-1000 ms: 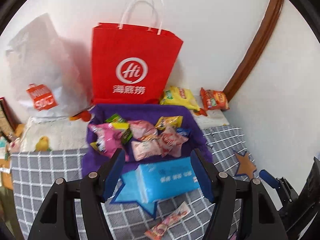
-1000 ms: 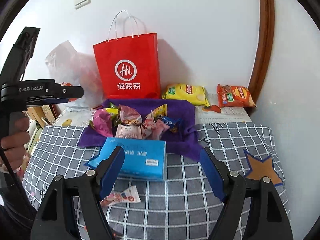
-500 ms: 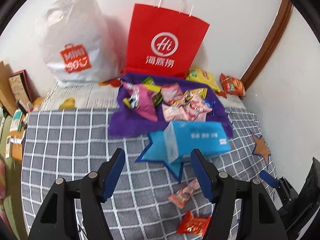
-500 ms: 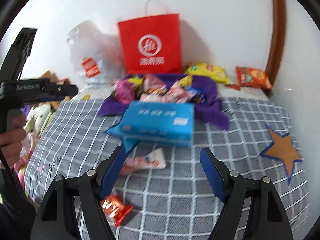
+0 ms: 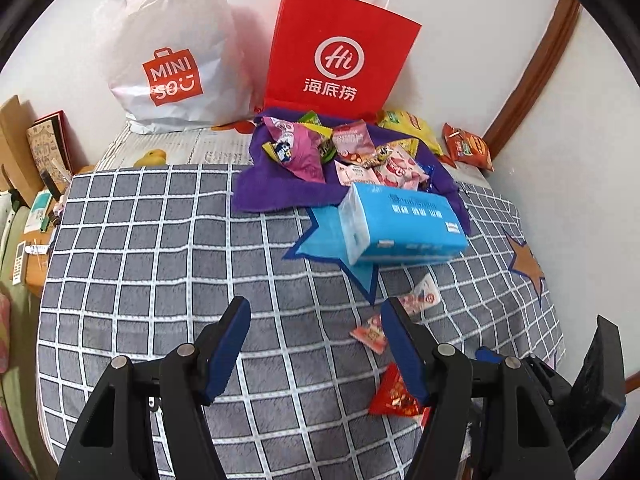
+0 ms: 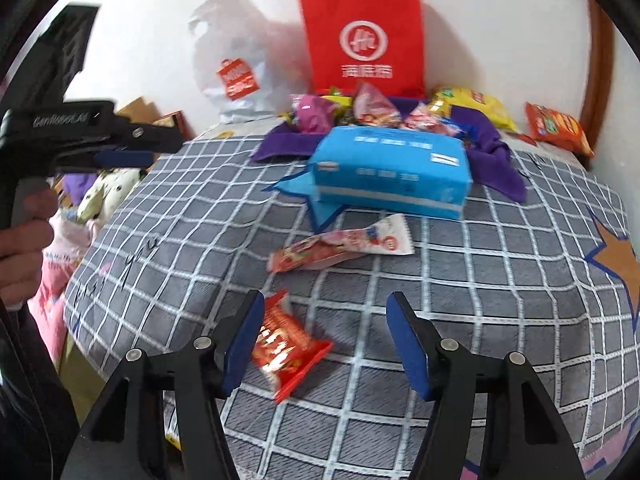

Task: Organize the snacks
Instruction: 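Grasp the red candy packet with the right tool while the left grasps the white ice-cream-bar packet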

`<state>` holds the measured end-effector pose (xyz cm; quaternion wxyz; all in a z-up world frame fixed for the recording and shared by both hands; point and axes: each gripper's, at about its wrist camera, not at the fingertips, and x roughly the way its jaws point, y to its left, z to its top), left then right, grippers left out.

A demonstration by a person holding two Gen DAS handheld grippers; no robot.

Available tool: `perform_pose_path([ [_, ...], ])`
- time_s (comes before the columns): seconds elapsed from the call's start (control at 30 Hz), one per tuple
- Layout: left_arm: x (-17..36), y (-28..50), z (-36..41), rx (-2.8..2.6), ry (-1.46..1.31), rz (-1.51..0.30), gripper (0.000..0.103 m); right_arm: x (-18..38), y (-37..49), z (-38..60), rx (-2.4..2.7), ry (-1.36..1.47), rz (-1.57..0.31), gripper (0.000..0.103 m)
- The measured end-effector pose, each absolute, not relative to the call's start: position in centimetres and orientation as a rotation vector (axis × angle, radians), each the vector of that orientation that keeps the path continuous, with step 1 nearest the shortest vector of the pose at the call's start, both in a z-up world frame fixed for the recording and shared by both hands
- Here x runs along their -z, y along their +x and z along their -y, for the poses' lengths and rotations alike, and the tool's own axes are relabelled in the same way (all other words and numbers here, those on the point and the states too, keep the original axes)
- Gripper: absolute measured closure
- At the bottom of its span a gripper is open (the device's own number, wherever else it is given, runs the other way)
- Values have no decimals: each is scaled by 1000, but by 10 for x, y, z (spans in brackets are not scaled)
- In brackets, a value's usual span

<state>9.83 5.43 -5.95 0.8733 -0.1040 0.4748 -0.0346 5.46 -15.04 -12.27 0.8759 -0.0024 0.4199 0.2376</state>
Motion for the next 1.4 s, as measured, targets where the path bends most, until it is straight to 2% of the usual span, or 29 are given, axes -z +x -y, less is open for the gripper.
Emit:
perform_pose_path([
  [0.43,69,86,-48,84,-170,-1018,37,163,49,97,-646,-237,-924,37],
  [0.5,71,86,-47,87,-164,-1018,37,169,47,95,-639,-278,-936,44],
  [0.53,73,88,-46,89,-164,-1021,37,171,46,96,-628,-285,-925,55],
  [0.57,75,90,-45,91,-165,-1025,37,171,45,97,-625,-277,-914,59],
  [0.63,82,94,-41,91,-162,-1036,37,169,46,103,-629,-253,-912,59],
  [0.93,125,121,-8,122,-89,-1088,37,146,75,175,-381,-146,-814,59],
  [1.2,152,143,49,205,61,-1068,38,138,118,241,-233,50,-835,59],
  [1.27,157,147,60,211,102,-1052,42,138,125,248,-222,80,-841,59],
  [1.4,169,151,68,226,119,-1071,64,142,133,256,-223,121,-856,59],
])
